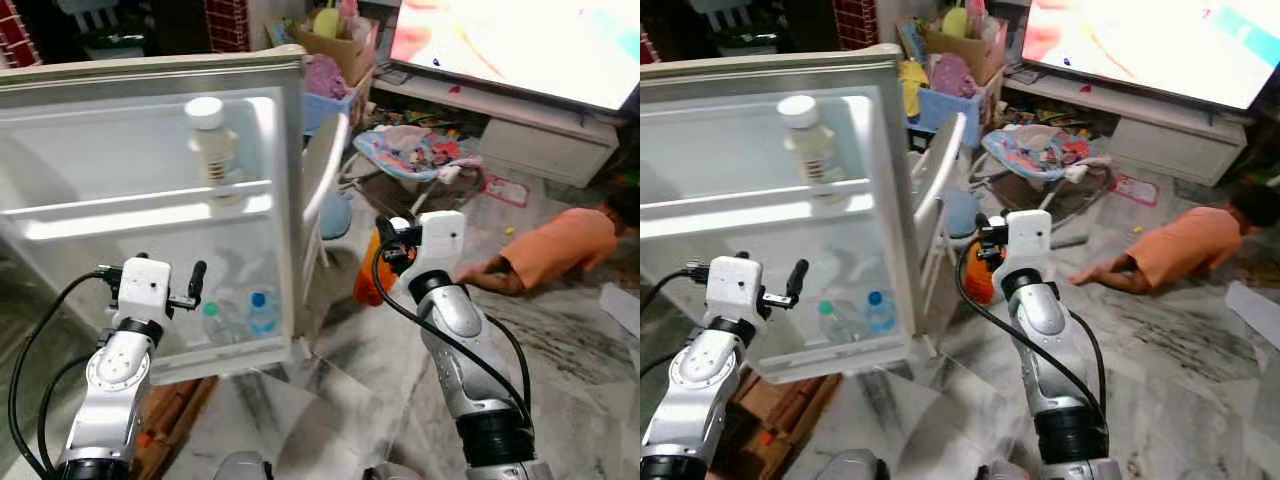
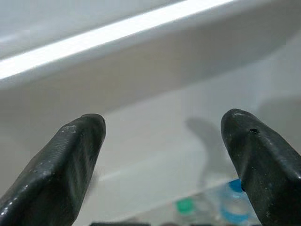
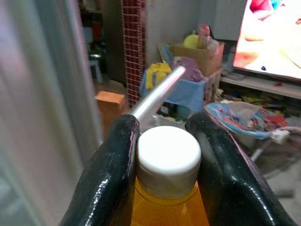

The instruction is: Restocking fridge

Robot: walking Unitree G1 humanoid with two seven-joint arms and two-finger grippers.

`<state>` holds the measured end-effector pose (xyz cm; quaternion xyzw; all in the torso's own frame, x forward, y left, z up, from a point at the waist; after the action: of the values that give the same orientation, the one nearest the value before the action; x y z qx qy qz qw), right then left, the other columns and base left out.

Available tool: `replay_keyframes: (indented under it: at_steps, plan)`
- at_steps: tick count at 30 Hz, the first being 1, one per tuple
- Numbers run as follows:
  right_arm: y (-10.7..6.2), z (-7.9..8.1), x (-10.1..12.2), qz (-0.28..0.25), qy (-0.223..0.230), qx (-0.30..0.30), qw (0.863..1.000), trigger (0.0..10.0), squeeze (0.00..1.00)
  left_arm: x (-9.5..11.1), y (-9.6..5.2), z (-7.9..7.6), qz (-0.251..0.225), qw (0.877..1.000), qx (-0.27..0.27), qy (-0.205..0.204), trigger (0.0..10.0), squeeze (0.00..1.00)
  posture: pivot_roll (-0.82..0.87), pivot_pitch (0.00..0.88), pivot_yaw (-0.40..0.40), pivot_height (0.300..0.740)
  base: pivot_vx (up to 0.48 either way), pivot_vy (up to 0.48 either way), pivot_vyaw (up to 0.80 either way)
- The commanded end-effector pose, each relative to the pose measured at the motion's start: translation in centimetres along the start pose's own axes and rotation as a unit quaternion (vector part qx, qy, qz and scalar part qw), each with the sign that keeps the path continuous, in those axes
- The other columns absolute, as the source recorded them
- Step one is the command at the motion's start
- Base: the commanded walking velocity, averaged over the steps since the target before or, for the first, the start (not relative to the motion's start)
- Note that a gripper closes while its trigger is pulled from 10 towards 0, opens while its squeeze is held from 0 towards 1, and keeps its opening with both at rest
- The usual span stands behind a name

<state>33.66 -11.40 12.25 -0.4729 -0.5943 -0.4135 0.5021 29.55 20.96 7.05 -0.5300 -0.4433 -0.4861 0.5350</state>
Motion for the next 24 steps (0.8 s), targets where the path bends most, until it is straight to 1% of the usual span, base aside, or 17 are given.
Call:
replay_keyframes:
  at_steps: [1, 2, 4, 6, 9, 10, 11, 13, 14, 15, 16, 17, 18, 19, 20, 21, 24]
  plan:
    - [-0.1, -1.3, 0.5, -0.012, -0.011, -0.015, 1.000, 10.0, 0.00, -0.1, 0.0, -1.0, 0.001, 1.000, -0.016, -0.006, 10.0, 0.00, 0.12, 0.000, -0.030, 0.740, 0.000, 0.439, 0.00]
    - [-0.1, -1.2, 0.6, -0.015, -0.012, -0.012, 1.000, 10.0, 0.00, 0.0, 0.0, -1.0, 0.000, 1.000, -0.017, -0.008, 10.0, 0.00, 0.12, 0.000, -0.030, 0.740, 0.000, 0.435, 0.00]
    - [-0.2, -1.1, 0.6, -0.017, -0.011, -0.007, 1.000, 10.0, 0.00, 0.1, 0.0, -1.0, -0.004, 1.000, -0.018, -0.007, 10.0, 0.00, 0.12, 0.000, -0.029, 0.740, 0.000, 0.000, 0.21]
    - [-0.2, -1.0, 0.7, -0.019, -0.020, -0.002, 1.000, 10.0, 0.00, 0.3, -0.1, -0.9, -0.012, 1.000, -0.019, -0.003, 10.0, 0.00, 0.12, 0.000, -0.028, 0.740, 0.000, 0.000, 0.80]
    - [-0.2, -0.9, 0.6, -0.018, -0.016, -0.006, 1.000, 10.0, 0.00, 0.2, -0.1, -0.9, -0.004, 1.000, -0.020, -0.013, 10.0, 0.00, 0.12, 0.000, -0.026, 0.740, 0.000, 0.000, 0.80]
    - [-0.2, -1.0, 0.5, -0.017, -0.016, -0.009, 1.000, 10.0, 0.00, -0.1, -0.3, -1.1, 0.015, 0.998, -0.045, -0.045, 10.0, 0.00, 0.12, 0.000, -0.026, 0.740, 0.000, 0.000, 0.80]
    - [-0.2, -1.0, 0.5, -0.016, -0.016, -0.010, 1.000, 10.0, 0.00, -0.3, -0.4, -1.2, 0.023, 0.997, -0.055, -0.052, 10.0, 0.00, 0.12, 0.000, -0.024, 0.740, 0.000, 0.000, 0.80]
    - [-0.2, -1.2, 0.2, -0.008, -0.019, -0.013, 1.000, 10.0, 0.00, -0.9, -0.7, -1.0, 0.040, 0.997, -0.063, -0.035, 10.0, 0.00, 0.12, 0.000, -0.024, 0.740, 0.000, 0.000, 0.80]
    - [-0.2, -1.2, 0.0, -0.004, -0.022, -0.015, 1.000, 10.0, 0.00, -1.0, -0.8, -1.1, 0.040, 0.996, -0.072, -0.033, 10.0, 0.00, 0.12, 0.000, -0.024, 0.740, 0.000, 0.000, 0.80]
    - [-0.3, -1.3, -0.2, 0.000, -0.023, -0.018, 1.000, 10.0, 0.00, -1.1, -1.0, -1.3, 0.043, 0.995, -0.083, -0.039, 10.0, 0.00, 0.13, 0.000, -0.026, 0.740, 0.000, 0.000, 0.80]
    - [-0.5, -1.6, -0.7, 0.010, -0.029, -0.024, 0.999, 10.0, 0.00, -1.6, -1.5, -1.0, 0.050, 0.995, -0.083, -0.038, 10.0, 0.00, 0.13, 0.000, -0.027, 0.740, 0.000, 0.000, 0.80]
    - [-0.7, -1.7, -0.8, 0.014, -0.032, -0.025, 0.999, 10.0, 0.00, -1.8, -1.7, -0.9, 0.052, 0.995, -0.080, -0.035, 10.0, 0.00, 0.13, 0.000, -0.027, 0.740, 0.000, 0.000, 0.80]
    - [-1.0, -2.0, -1.3, 0.021, -0.029, -0.033, 0.999, 10.0, 0.00, -2.1, -2.0, -0.2, 0.050, 0.997, -0.064, -0.015, 10.0, 0.00, 0.13, 0.000, -0.029, 0.740, 0.000, 0.000, 0.80]
    - [-1.4, -2.2, -1.6, 0.026, -0.029, -0.035, 0.999, 10.0, 0.00, -2.4, -2.3, 0.4, 0.052, 0.997, -0.052, -0.004, 10.0, 0.00, 0.13, 0.000, -0.030, 0.740, 0.000, 0.000, 0.80]
    - [-1.4, -2.2, -1.6, 0.026, -0.029, -0.035, 0.999, 10.0, 0.00, -2.4, -2.3, 0.4, 0.052, 0.997, -0.052, -0.004, 10.0, 0.00, 0.13, 0.000, -0.030, 0.740, 0.000, 0.000, 0.80]
    - [-1.6, -2.2, -1.9, 0.032, -0.031, -0.034, 0.998, 10.0, 0.00, -2.6, -2.5, 0.8, 0.055, 0.998, -0.041, -0.009, 10.0, 0.00, 0.13, 0.000, -0.033, 0.740, 0.000, 0.000, 0.80]
    - [-2.0, -2.0, -2.2, 0.039, -0.027, -0.027, 0.999, 10.0, 0.00, -2.8, -2.9, 1.4, 0.061, 0.998, -0.026, -0.024, 10.0, 0.00, 0.14, 0.000, -0.040, 0.740, 0.000, 0.000, 0.80]
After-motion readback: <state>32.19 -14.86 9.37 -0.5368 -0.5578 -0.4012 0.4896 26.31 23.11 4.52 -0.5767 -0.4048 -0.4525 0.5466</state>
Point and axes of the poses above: a point about 5 cm out from each wrist's last joint towards the gripper, its own y axis pointing out of the wrist towards the gripper, its own x axis along the axis of the wrist's last joint, z = x × y, the point moved 4 cm from there along y, pointing out of the wrist towards the gripper, and after that the axes turned 11 degrees about -y, right-handed, at the moved point
